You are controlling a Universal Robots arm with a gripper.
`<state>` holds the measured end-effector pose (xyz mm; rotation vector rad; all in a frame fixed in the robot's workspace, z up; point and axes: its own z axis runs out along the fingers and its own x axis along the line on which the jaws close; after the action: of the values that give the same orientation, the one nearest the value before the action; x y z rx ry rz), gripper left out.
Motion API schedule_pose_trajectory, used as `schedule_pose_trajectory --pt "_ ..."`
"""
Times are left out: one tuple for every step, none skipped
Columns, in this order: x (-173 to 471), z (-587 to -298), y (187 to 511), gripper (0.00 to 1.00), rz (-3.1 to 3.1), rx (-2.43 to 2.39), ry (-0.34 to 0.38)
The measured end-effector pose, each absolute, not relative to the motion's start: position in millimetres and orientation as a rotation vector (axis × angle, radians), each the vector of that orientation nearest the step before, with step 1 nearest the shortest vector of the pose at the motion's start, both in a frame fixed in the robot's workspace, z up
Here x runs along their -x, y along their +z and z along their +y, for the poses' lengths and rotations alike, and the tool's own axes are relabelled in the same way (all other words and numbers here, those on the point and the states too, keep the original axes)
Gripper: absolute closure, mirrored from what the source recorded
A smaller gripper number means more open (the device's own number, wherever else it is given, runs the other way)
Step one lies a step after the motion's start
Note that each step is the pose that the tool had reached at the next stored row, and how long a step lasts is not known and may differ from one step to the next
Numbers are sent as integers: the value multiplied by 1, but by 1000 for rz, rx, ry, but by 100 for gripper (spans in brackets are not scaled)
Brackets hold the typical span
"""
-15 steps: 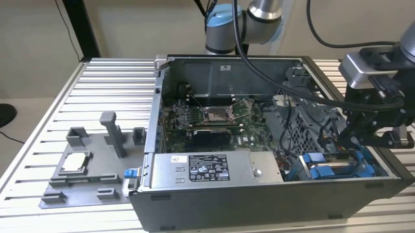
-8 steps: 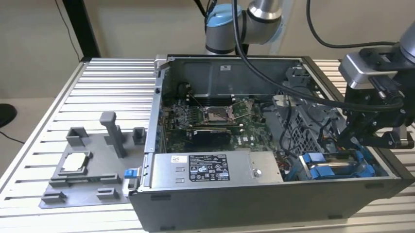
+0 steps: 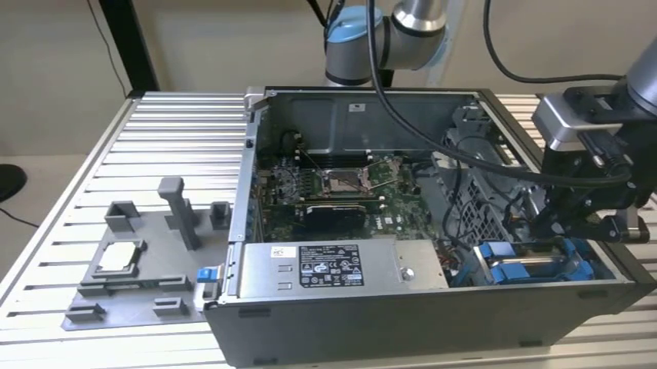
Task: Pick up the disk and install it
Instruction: 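Insert the second disk wire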
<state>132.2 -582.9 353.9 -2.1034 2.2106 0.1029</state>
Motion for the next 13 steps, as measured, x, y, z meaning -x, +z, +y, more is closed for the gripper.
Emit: schedule_pose_trajectory --pt "-132 -583 352 100 2211 2103 103" --pt "-132 -583 350 100 2212 2102 103" --pt "-132 -583 349 100 2212 2102 103" --pt "-132 -583 347 100 2212 2101 103" --pt "-132 -583 347 100 2212 2101 103" --pt "-132 -583 347 100 2213 2101 103" --pt "-132 -583 347 100 2213 2101 103" --pt "-132 -583 347 100 2213 2101 103" --pt "-132 -584 347 100 2213 2101 103" --pt "-132 -584 347 100 2213 2100 103" --pt "-132 -585 347 100 2214 2100 103" --pt "-132 -586 346 100 2214 2099 103" --pt "-132 -586 346 100 2214 2099 103"
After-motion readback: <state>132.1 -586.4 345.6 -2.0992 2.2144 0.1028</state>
